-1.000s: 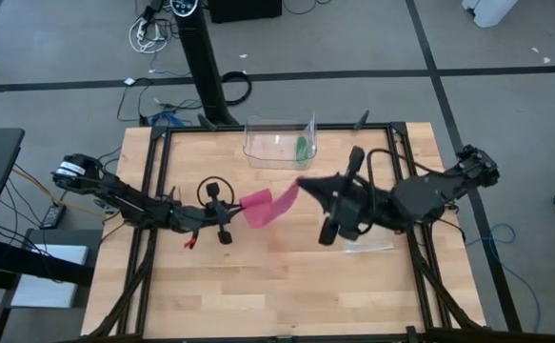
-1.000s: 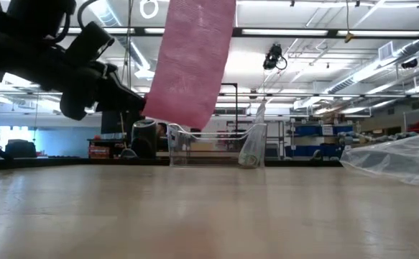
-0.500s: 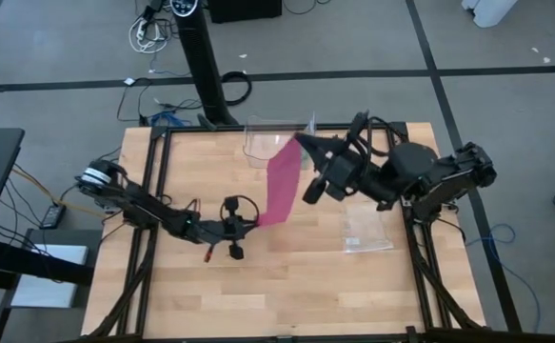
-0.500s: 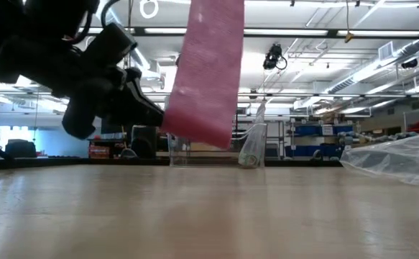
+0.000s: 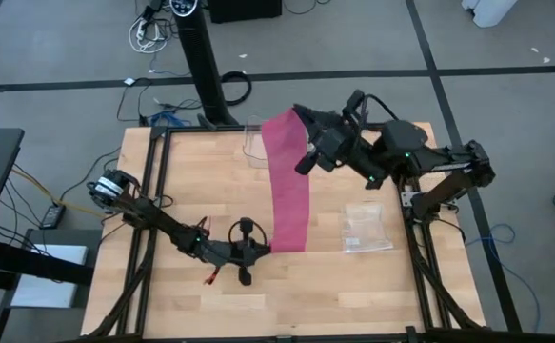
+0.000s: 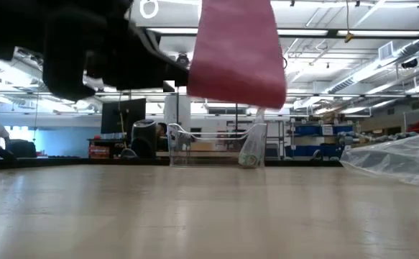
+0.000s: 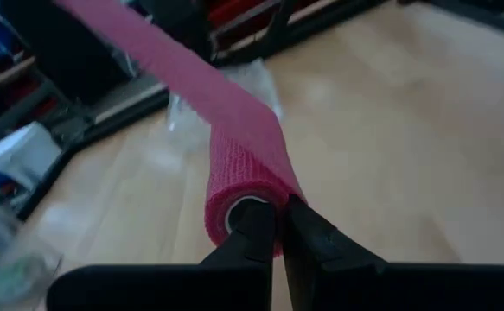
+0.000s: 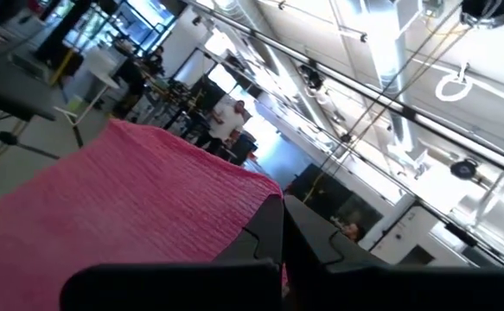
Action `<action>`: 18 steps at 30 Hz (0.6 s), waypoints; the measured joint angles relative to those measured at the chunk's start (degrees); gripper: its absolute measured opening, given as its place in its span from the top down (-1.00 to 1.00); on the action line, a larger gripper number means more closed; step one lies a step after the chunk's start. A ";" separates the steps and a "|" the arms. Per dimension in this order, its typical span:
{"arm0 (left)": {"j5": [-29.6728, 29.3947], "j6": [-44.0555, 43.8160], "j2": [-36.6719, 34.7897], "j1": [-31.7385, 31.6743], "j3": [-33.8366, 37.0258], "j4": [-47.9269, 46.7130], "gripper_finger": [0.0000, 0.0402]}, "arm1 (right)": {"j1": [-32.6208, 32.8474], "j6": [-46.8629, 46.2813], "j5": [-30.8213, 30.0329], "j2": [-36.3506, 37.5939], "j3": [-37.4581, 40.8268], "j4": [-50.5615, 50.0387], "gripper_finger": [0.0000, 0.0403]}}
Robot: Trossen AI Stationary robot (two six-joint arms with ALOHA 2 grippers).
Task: Roll bandage
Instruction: Roll the pink bandage
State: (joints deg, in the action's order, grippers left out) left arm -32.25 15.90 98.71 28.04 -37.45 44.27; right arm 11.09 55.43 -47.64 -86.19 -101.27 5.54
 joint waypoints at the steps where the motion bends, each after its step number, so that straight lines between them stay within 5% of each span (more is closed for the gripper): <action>1: -0.08 0.59 -0.06 0.58 -0.78 -0.43 0.93 | -0.89 -0.53 0.45 0.00 0.00 0.01 1.00; 10: -4.72 7.27 -2.74 4.73 -11.13 -1.75 0.93 | -9.13 -7.72 6.16 0.00 0.00 -3.49 0.99; 18: -5.97 9.13 -4.48 7.68 -22.96 -18.16 0.93 | -15.95 -21.81 14.45 0.00 0.00 -16.59 0.94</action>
State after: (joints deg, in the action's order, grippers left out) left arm -38.22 25.03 94.24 35.71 -60.42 26.11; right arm -4.85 33.63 -33.19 -86.19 -101.27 -11.05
